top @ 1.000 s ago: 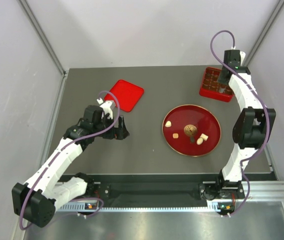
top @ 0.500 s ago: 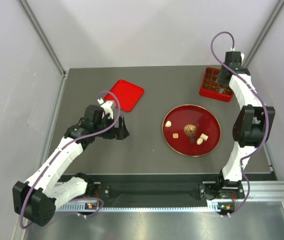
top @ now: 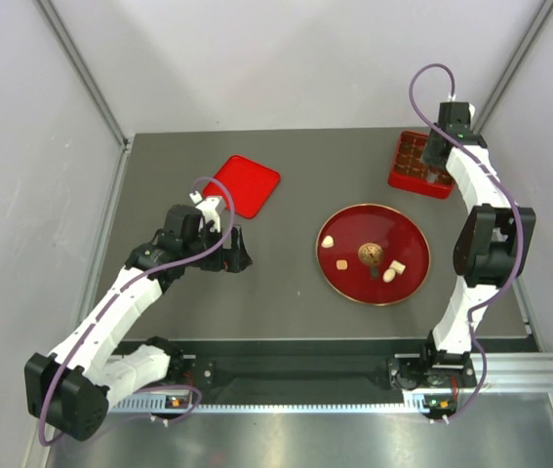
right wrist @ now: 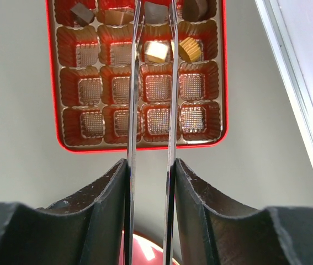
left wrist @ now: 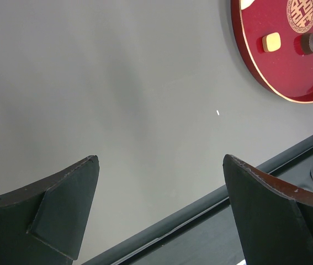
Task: Pack the chocolate
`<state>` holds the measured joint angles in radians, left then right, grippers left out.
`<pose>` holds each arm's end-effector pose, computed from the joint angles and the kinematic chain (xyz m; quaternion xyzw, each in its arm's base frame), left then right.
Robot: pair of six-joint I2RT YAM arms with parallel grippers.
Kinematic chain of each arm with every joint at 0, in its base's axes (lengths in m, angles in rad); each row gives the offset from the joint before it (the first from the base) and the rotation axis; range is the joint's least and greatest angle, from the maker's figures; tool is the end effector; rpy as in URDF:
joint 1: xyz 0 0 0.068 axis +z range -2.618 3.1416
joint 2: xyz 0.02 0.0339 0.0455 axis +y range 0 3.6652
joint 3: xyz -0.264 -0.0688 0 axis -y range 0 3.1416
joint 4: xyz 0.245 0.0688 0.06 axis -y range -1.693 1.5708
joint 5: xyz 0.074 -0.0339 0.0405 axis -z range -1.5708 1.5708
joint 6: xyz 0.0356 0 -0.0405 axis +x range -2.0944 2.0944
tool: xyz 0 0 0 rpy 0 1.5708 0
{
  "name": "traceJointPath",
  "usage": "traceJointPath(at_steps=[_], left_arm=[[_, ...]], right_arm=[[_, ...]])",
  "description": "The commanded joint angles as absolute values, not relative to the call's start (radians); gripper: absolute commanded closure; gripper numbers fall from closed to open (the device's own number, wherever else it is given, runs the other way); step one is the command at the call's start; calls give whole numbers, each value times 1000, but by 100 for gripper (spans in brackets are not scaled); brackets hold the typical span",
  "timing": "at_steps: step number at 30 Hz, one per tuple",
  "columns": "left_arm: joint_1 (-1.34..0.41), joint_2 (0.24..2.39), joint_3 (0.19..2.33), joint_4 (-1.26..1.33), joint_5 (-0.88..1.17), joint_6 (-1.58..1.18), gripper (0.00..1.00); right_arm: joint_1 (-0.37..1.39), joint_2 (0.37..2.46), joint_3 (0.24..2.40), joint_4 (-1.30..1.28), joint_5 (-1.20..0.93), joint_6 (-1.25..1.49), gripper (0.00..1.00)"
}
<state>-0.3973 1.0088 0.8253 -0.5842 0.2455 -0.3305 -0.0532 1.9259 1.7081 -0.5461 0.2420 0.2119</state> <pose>0.1896 -0.0889 0.2758 0.0783 0.9114 -0.2434 0.3224 0.4413 -0.0320 0.2916 0.1676 0.8987 -0.0798 0.3973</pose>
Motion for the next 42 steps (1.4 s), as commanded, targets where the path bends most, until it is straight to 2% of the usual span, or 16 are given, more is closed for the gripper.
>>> traceJointPath(at_steps=[1, 16, 33, 42], left_arm=[[-400, 1009, 821, -561, 244, -328, 1], [-400, 1002, 822, -561, 238, -328, 1], [-400, 994, 821, -560, 241, -327, 1], [-400, 1005, 821, -563, 232, -330, 1]], right_arm=[[-72, 1939, 1707, -495, 256, 199, 62], [-8, 1777, 1665, -610, 206, 244, 61], [530, 1347, 1183, -669, 205, 250, 60], [624, 1194, 1013, -718, 183, 348, 57]])
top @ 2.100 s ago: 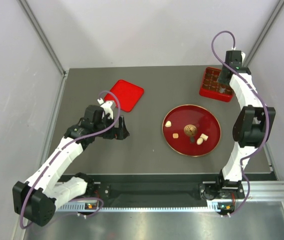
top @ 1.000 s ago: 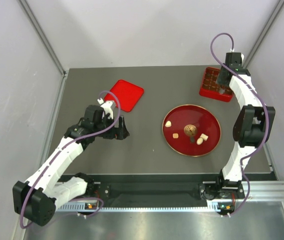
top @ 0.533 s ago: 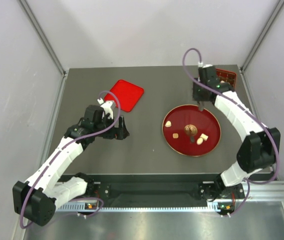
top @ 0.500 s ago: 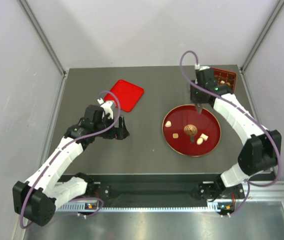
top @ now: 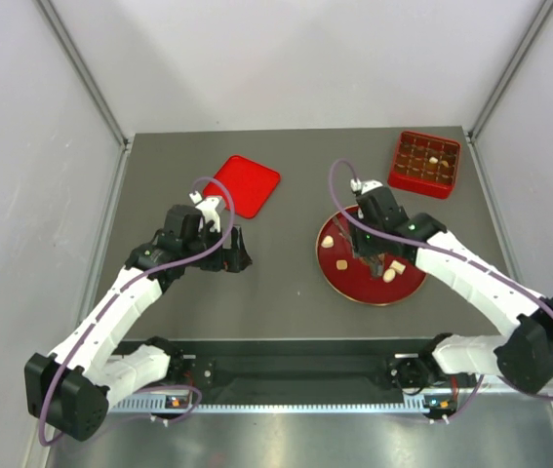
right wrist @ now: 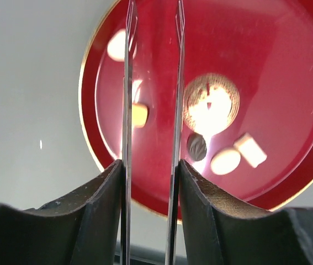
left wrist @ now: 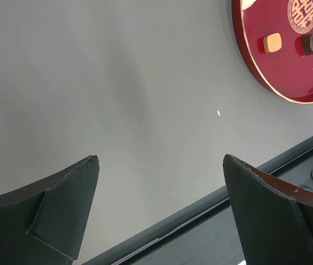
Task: Pack the chocolate
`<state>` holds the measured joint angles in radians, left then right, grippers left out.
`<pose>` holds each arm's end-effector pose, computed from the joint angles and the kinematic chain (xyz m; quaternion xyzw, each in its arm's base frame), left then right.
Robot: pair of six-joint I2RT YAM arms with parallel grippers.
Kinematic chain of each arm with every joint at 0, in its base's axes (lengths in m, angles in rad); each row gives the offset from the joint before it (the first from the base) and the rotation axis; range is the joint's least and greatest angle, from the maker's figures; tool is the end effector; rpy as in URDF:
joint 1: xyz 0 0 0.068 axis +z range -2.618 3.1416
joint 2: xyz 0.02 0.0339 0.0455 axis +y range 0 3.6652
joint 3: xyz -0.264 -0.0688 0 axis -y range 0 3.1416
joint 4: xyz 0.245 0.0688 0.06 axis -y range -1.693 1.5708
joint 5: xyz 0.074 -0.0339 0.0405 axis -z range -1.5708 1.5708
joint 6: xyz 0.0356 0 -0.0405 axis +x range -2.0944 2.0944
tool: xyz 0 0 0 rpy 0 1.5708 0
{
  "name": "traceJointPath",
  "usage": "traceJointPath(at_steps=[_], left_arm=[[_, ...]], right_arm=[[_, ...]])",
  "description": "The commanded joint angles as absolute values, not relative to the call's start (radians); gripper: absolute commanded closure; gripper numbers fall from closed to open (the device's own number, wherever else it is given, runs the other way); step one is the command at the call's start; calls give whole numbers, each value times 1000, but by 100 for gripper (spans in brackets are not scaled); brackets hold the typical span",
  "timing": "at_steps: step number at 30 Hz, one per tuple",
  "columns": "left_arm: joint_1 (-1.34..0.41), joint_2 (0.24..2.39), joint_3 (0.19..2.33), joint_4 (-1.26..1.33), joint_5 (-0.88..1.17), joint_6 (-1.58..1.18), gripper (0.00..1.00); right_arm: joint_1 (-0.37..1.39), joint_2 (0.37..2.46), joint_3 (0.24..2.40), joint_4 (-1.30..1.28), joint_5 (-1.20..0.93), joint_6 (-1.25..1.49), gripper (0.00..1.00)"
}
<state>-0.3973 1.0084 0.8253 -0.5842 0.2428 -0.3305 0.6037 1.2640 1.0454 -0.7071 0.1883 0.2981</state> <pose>0.1896 -0.0888 0.2759 0.0778 0.9115 -0.2423 0.3231 0.2162 0.1410 0.2835 -0.1143 0.9378 0.0573 0.3229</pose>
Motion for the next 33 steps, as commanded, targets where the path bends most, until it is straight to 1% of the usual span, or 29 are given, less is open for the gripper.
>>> traceJointPath(at_steps=[1, 8, 11, 33], left_arm=[[-402, 1005, 821, -563, 233, -330, 1], [-400, 1009, 821, -565, 227, -333, 1], [-400, 1012, 821, -565, 230, -333, 1], [-400, 1011, 819, -563, 229, -334, 1]], right_arm=[[627, 1183, 1000, -721, 148, 354, 57], [672, 1065, 924, -768, 141, 425, 55], [689, 1049, 907, -781, 133, 439, 54], [811, 1072, 838, -793, 207, 523, 53]])
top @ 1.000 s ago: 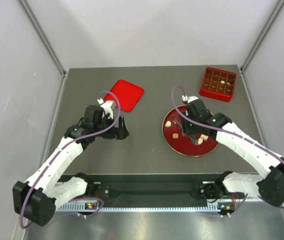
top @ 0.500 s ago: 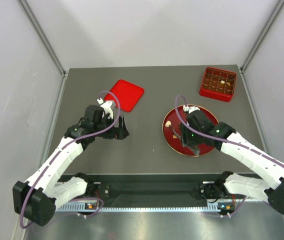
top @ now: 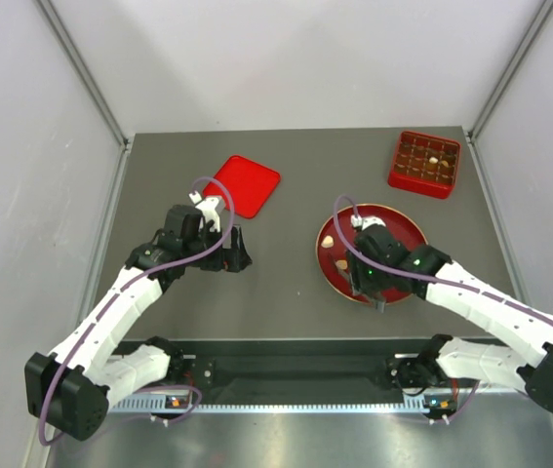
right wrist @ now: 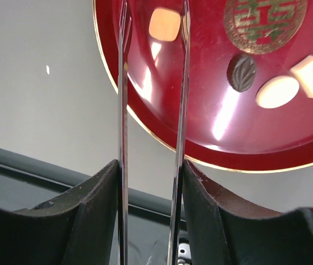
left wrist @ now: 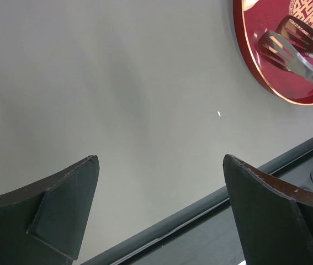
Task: Pack the chocolate
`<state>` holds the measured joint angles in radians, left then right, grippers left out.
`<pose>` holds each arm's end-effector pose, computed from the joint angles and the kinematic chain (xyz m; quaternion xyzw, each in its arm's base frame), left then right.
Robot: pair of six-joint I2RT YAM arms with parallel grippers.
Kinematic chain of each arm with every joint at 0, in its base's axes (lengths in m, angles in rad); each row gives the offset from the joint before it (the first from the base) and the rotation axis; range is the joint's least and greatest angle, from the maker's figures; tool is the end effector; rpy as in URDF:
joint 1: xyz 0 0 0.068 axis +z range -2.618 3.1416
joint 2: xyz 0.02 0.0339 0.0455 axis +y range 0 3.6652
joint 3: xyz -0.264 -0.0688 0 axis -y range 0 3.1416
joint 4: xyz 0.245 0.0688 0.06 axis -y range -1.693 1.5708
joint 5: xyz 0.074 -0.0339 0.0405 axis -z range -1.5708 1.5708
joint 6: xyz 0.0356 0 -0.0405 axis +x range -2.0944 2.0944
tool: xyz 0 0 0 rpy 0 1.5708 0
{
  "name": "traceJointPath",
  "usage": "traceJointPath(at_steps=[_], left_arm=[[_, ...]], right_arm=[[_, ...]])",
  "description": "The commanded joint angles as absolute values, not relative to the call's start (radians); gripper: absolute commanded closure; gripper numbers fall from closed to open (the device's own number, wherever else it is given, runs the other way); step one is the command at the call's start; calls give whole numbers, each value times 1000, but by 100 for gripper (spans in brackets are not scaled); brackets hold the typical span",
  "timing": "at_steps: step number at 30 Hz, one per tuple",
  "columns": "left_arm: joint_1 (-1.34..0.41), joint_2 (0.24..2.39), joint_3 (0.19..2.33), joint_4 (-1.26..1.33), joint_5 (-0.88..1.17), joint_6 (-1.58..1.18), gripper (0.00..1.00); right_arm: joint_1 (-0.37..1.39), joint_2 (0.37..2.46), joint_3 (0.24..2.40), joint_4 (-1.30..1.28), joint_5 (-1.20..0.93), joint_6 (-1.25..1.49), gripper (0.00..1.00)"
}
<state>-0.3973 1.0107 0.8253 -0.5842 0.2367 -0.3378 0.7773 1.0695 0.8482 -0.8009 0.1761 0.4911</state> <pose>0.1901 -0.0888 0.2754 0.0732 0.9126 -0.2406 0.3223 0.1485 0.1374 0.2567 -0.1132 0.9525 0.0917 0.2675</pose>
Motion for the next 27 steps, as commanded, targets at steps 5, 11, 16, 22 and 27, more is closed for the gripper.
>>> traceJointPath(at_steps=[5, 11, 16, 22, 27], left_arm=[[-400, 1012, 819, -563, 230, -334, 1], [-400, 1012, 821, -564, 232, -334, 1], [-400, 1011, 821, -563, 232, -334, 1], [-400, 1008, 821, -563, 232, -333, 1], [-400, 1005, 821, -563, 233, -333, 1]], right_arm=[[839, 1083, 836, -808, 245, 543, 53], [848, 1094, 847, -815, 264, 546, 57], [850, 1097, 874, -836, 262, 546, 61], [850, 1117, 939, -867, 264, 543, 68], [839, 1150, 1021, -888, 310, 520, 70]])
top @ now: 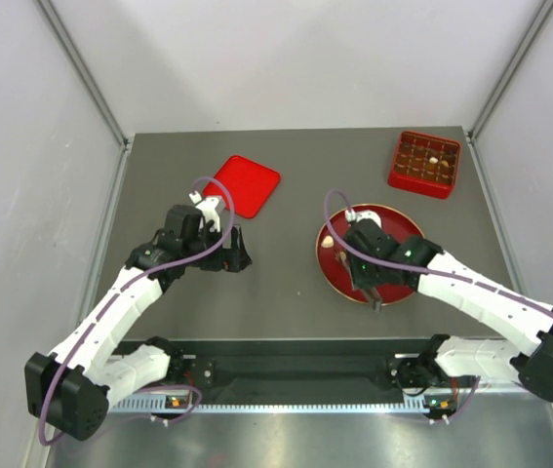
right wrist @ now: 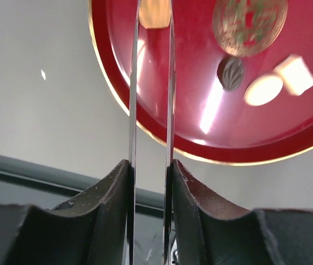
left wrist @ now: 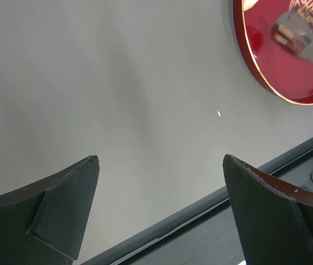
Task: Pack the chocolate
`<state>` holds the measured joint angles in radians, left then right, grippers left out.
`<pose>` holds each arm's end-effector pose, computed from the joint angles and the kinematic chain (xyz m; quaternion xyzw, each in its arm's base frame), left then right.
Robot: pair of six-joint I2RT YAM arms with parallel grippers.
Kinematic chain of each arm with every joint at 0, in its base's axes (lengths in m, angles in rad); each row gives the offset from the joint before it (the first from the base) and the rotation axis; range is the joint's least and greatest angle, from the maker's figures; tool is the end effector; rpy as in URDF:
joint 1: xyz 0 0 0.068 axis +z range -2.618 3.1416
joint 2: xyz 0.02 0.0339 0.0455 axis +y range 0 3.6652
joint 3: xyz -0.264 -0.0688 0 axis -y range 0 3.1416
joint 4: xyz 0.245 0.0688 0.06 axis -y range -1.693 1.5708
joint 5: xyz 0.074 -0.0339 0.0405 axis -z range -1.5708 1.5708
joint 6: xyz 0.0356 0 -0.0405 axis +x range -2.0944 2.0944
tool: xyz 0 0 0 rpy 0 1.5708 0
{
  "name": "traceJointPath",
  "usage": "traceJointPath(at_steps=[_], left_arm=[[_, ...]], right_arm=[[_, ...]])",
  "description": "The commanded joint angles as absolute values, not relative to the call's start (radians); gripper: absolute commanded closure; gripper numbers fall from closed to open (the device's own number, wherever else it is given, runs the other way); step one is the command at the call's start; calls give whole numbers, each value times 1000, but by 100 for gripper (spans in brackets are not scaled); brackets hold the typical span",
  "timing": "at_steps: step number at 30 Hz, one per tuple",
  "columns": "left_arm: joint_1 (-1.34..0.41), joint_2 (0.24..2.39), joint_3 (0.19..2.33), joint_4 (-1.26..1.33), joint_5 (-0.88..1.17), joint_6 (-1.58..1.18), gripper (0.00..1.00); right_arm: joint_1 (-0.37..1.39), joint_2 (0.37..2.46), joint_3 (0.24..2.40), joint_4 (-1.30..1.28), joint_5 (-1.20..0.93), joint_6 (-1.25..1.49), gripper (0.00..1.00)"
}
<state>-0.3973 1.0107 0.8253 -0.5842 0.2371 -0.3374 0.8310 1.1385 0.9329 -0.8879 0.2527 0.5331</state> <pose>0.1900 -0.0888 0.2754 0.0735 0.9126 -0.2407 0.3223 0.1490 0.1501 0.2656 -0.1136 0.9577 0.0528 0.2592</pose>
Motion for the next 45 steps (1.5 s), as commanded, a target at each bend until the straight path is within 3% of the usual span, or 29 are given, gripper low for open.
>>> traceJointPath(at_steps=[1, 22, 27, 45], left_arm=[[-400, 1005, 821, -563, 235, -333, 1], [-400, 1003, 821, -560, 245, -331, 1], [-400, 1000, 819, -560, 249, -330, 1], [-400, 1005, 819, -558, 252, -328, 1]], right_arm=[[822, 1172, 1058, -891, 317, 506, 70], [223, 1574, 1540, -703, 377, 218, 72], [94, 1722, 1630, -638, 269, 228, 72], [-29, 1933, 1804, -581, 169, 213, 71]])
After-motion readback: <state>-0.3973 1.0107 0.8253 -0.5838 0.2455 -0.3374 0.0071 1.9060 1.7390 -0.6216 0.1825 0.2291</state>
